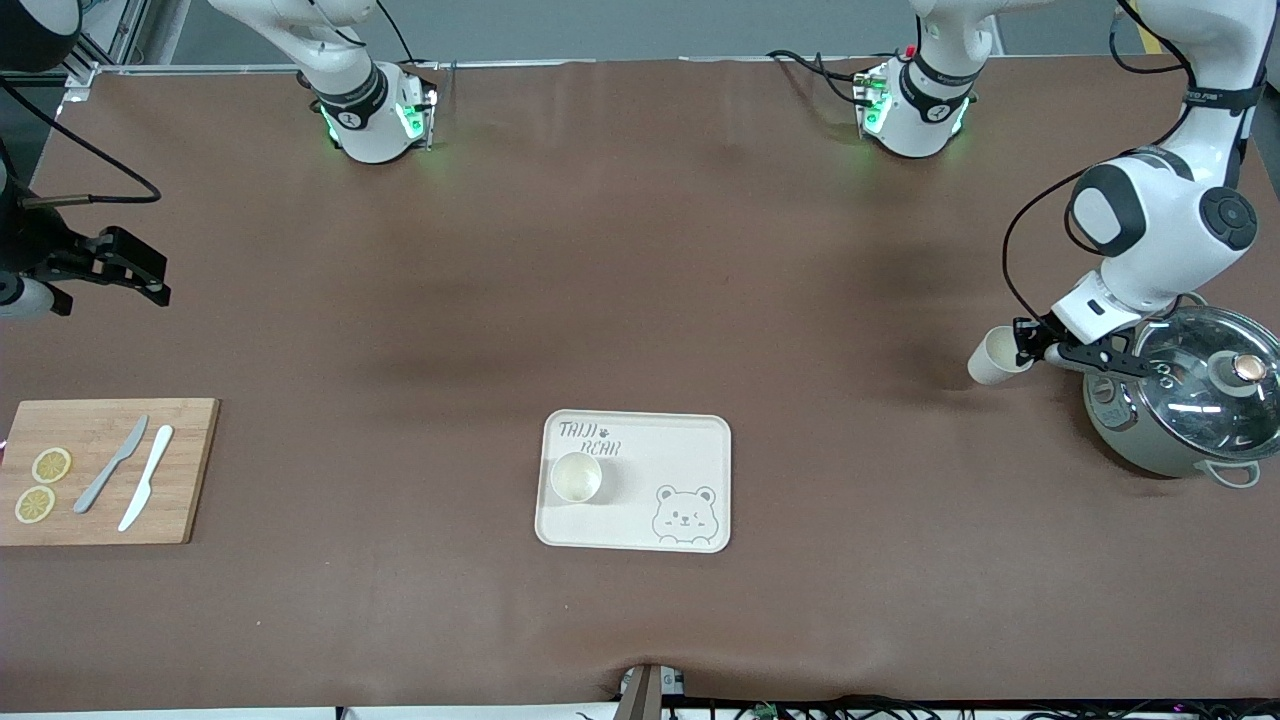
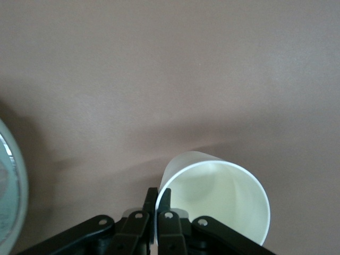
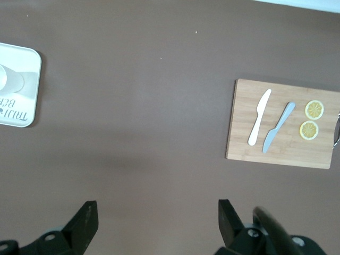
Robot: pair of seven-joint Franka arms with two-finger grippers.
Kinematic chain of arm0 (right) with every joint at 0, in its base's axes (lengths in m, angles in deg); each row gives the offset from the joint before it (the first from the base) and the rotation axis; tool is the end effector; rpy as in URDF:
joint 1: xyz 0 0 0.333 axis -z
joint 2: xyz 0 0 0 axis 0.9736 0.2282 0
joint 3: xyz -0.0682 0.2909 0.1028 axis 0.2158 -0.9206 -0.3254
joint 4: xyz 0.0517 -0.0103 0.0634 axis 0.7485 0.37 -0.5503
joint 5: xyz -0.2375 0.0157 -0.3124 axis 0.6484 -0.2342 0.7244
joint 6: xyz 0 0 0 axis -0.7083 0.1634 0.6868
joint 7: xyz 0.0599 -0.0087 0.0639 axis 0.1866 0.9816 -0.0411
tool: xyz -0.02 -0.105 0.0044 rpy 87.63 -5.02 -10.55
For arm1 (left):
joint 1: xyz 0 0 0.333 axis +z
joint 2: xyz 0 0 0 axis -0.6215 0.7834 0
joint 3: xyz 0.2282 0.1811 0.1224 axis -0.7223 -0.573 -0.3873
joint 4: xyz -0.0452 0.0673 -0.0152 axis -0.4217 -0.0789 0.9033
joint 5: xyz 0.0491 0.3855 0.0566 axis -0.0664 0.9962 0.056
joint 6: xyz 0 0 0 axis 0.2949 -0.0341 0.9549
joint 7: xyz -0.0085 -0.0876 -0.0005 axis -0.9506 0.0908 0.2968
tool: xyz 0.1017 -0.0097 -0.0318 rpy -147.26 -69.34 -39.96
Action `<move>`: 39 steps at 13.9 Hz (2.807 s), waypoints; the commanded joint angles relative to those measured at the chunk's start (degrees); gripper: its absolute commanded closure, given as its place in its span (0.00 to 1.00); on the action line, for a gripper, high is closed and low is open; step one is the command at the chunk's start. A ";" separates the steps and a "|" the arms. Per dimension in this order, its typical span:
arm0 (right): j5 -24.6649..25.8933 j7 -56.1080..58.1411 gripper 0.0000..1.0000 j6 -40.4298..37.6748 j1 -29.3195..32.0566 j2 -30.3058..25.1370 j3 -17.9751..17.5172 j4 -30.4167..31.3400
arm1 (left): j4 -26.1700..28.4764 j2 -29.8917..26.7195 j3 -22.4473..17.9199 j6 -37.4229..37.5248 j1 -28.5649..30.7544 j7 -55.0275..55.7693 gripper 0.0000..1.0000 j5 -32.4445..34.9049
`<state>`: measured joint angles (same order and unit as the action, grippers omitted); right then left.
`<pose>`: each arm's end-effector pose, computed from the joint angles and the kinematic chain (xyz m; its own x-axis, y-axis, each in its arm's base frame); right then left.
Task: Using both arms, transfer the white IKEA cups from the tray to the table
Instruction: 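Lower the cup onto the table beside the pot with the left gripper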
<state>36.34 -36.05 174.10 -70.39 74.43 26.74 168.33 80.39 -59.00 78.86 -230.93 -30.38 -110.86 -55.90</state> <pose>0.5770 0.0137 0.6343 0.9887 0.1397 0.0542 0.1357 -0.9882 0.0712 0.5030 0.0734 0.2646 0.9676 -0.2135 0.1351 -0.2248 -0.9716 0.0745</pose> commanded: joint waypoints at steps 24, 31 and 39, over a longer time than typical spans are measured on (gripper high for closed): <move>0.80 0.56 0.00 -2.08 -0.09 -0.17 0.24 -0.21 | 1.73 4.70 3.81 -6.86 0.22 -2.49 0.60 -5.01; 0.80 0.65 0.00 -1.99 -0.17 -0.08 0.24 -0.21 | 1.47 4.71 3.81 -7.03 0.13 -2.49 0.45 -5.10; 0.80 0.65 0.00 -1.99 0.09 -0.08 0.24 -0.21 | -0.37 1.46 3.81 -2.57 -0.05 -0.65 0.46 -5.36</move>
<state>36.67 -35.47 172.55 -70.41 74.41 27.06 168.29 80.52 -54.83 82.14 -236.50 -30.51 -111.33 -59.24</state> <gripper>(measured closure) 0.000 0.463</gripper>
